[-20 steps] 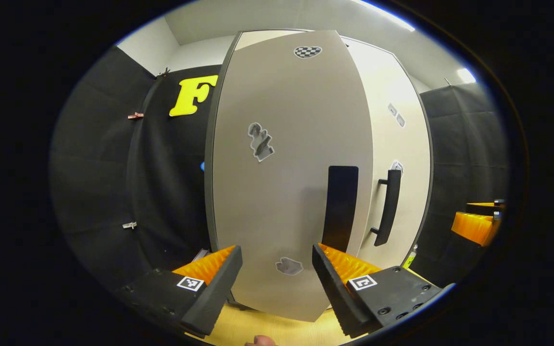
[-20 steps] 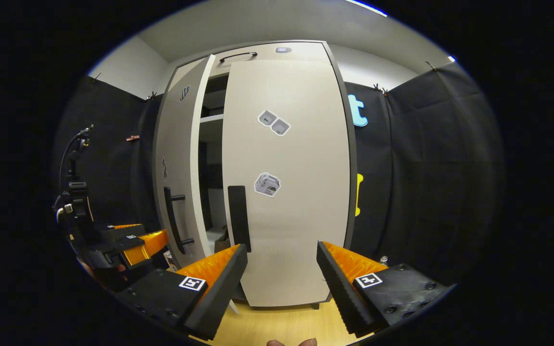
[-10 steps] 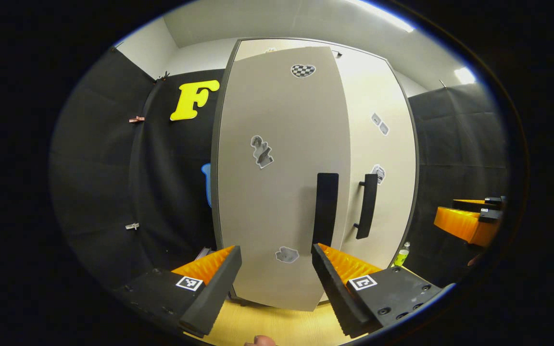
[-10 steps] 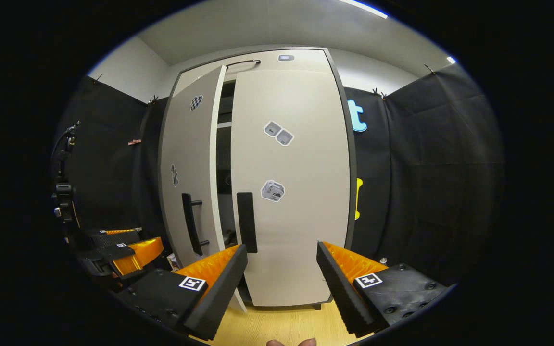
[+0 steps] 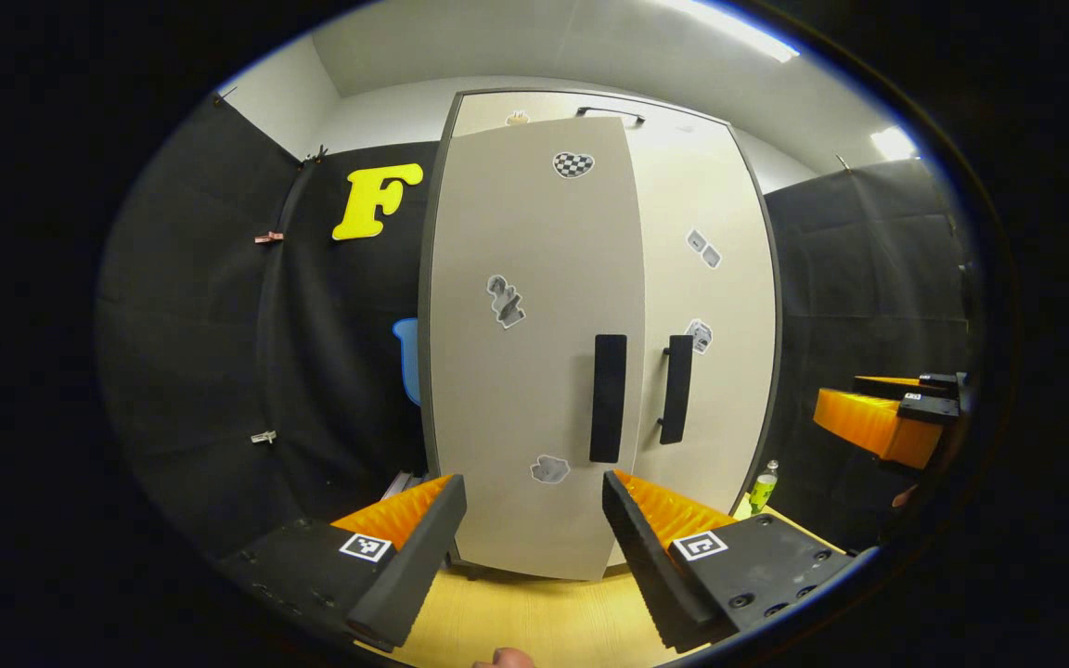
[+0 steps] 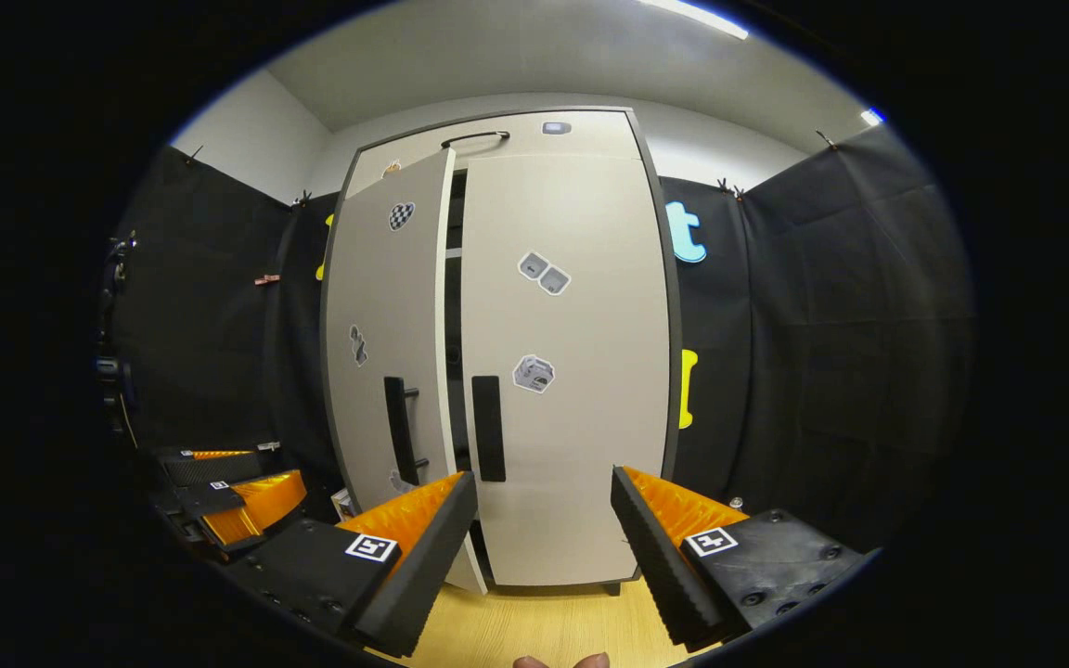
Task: Grab one shoe with the right hand and put it into the shoe cabinet, grab the other shoe with the left hand and put it into the shoe cabinet; then close the right door with the right hand and the left door with the left hand.
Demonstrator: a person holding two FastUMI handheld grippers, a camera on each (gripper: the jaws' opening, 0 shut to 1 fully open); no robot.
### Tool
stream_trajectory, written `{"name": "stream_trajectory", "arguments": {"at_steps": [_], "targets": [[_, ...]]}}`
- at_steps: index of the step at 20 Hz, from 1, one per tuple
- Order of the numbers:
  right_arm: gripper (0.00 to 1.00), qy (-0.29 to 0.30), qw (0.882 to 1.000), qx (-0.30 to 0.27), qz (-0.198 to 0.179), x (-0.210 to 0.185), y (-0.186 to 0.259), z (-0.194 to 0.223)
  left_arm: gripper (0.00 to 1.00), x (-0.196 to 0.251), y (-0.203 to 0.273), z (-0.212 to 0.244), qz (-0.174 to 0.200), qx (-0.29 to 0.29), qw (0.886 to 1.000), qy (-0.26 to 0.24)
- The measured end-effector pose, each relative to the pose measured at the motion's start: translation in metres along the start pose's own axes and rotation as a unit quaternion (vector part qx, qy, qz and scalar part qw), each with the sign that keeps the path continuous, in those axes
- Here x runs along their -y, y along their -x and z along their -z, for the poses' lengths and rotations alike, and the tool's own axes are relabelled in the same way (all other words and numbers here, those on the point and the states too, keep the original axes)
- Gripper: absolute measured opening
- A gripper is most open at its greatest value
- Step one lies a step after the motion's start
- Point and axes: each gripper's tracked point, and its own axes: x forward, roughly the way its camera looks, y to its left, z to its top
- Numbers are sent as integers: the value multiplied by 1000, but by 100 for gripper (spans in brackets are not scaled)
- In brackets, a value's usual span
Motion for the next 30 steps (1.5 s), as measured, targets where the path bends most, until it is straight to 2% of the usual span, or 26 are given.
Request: {"name": "stream_trajectory", "arguments": {"at_steps": [17, 30], "targets": [[96, 3, 1000, 3, -1, -4, 13, -3, 94, 0, 16, -1, -4, 3, 1000, -7], [96, 2, 1000, 3, 0, 4, 7, -3, 94, 3, 7, -5, -5, 6, 1000, -9]]}}
